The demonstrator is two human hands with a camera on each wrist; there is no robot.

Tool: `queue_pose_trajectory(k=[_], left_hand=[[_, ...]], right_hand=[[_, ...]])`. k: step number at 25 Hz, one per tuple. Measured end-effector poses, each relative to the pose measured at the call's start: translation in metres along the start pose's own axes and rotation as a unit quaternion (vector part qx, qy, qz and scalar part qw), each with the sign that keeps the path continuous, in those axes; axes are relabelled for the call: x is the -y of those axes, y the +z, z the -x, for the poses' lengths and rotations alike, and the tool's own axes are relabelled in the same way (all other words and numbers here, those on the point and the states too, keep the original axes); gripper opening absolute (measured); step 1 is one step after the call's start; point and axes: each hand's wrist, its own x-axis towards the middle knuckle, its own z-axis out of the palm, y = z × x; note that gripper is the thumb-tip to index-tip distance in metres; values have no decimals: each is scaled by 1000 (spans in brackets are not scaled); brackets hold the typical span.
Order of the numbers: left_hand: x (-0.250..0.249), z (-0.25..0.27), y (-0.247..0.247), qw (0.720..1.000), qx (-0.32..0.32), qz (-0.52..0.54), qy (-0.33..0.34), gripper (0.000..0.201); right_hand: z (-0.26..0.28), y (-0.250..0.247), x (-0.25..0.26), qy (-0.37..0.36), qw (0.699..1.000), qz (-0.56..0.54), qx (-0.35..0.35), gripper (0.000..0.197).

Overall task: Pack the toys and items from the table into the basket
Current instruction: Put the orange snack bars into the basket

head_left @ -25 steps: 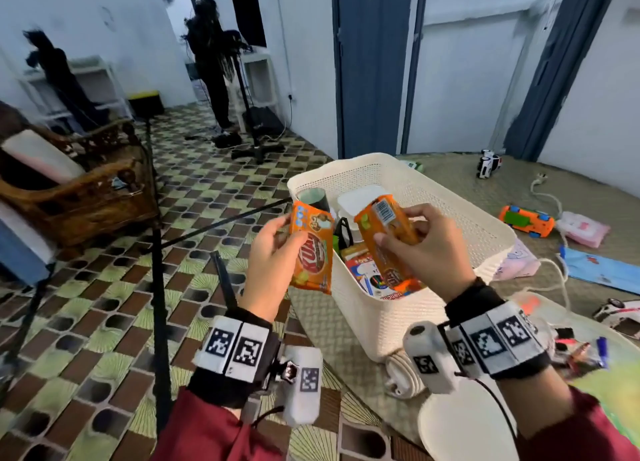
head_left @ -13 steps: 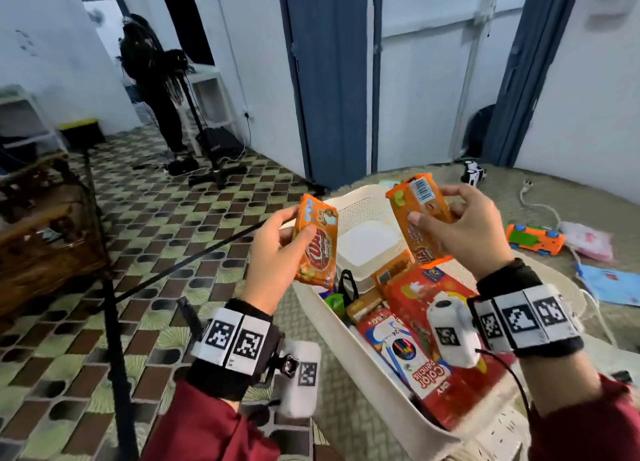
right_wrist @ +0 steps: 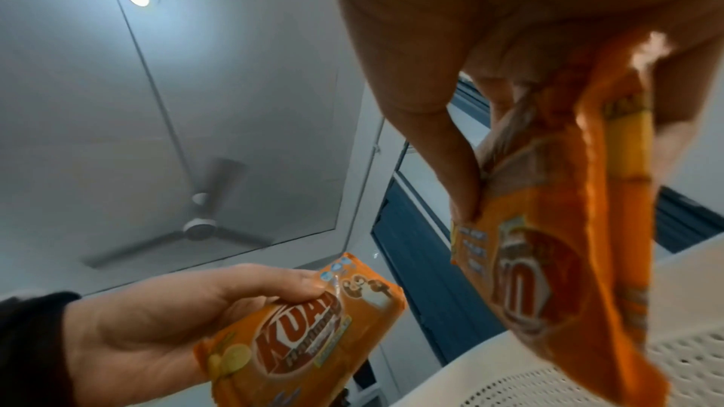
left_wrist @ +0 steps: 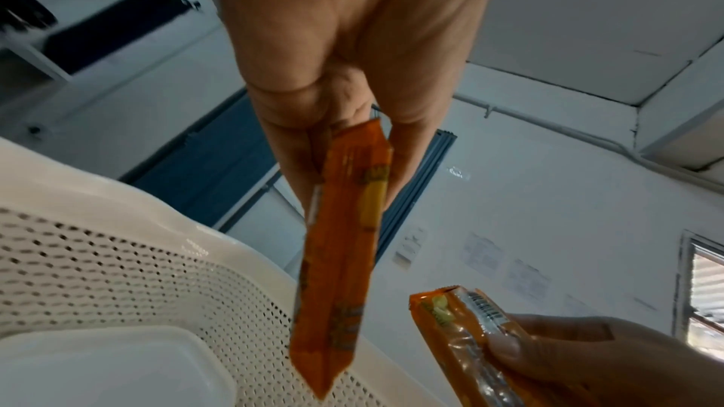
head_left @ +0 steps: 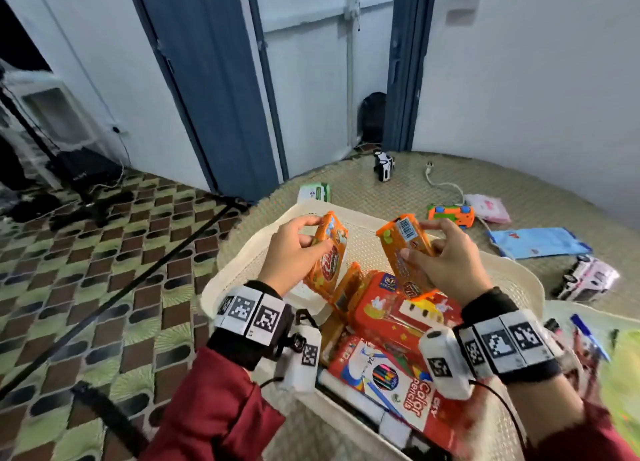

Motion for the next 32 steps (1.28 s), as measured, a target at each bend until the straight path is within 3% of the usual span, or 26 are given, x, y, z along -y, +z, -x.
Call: queue_pose_trajectory(k=[5,8,10,13,15,17,19,22,24,32], left_hand=[[26,-64,11,991,117,-70,1,37],[41,-90,10,983,170,-77,4,45],[46,-105,8,977,202,-72,8,40],[55,-120,10,972,224,-66,9,35],[61,-123,11,976,212,-56,10,35],[69,-127,11,980,191,-49,9,35],[76,-130,10,984,174,-50,6,36],[81,-132,10,982,177,-58,11,36],[81,-132,8,982,177,-57,9,37],[84,-136,0,987,150,-59,-9,41]], right_hand=[[-5,10,-5,67,993,95,-16,41],[-9,26,-16,124,974,190,8,43],[-11,41,-27,161,958,238,15,46],[-9,59,-50,233,943,238,16,46],[-8,61,-62,261,938,228,-18,43],[-7,63,-66,225,921,316,-40,39],[-8,75,-60,132,912,387,-30,37],[-13,106,-51,29,923,372,94,49],[-24,123,-56,23,911,382,156,64],[-45,147,-76,62,857,463,217,97]])
